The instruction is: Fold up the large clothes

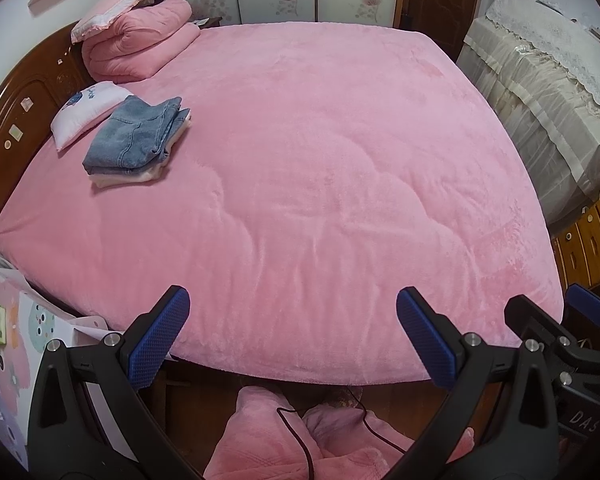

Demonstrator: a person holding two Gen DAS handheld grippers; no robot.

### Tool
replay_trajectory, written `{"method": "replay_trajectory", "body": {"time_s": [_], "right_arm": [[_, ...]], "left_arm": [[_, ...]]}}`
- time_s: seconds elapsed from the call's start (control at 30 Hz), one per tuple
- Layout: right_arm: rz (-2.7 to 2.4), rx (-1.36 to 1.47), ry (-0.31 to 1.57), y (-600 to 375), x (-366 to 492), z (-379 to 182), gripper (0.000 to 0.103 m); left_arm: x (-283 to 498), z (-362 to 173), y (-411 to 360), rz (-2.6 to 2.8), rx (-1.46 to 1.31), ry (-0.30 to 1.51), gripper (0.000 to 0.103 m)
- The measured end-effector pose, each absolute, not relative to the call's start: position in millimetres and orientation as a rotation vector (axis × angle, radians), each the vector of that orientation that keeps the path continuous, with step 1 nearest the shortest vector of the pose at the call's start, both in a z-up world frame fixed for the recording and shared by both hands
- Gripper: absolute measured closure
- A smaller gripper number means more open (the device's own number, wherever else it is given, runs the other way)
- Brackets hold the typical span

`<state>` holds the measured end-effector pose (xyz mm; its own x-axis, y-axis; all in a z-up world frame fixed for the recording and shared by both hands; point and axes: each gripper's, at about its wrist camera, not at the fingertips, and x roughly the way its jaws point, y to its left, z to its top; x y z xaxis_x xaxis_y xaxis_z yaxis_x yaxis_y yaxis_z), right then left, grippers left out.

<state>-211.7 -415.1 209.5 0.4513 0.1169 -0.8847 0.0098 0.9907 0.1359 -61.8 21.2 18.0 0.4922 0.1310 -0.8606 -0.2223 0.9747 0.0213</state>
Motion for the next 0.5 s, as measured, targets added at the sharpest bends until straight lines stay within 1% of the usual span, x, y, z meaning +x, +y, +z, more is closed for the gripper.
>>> {"method": "replay_trajectory", "body": {"time_s": [0.5], "right_arm": [[0.028,0.158,1.117,-412.9,-210.0,204.3,0.000]], "left_arm": [[-56.4,14.5,29.0,0.189,-0.074,1.038,0.001]]}}
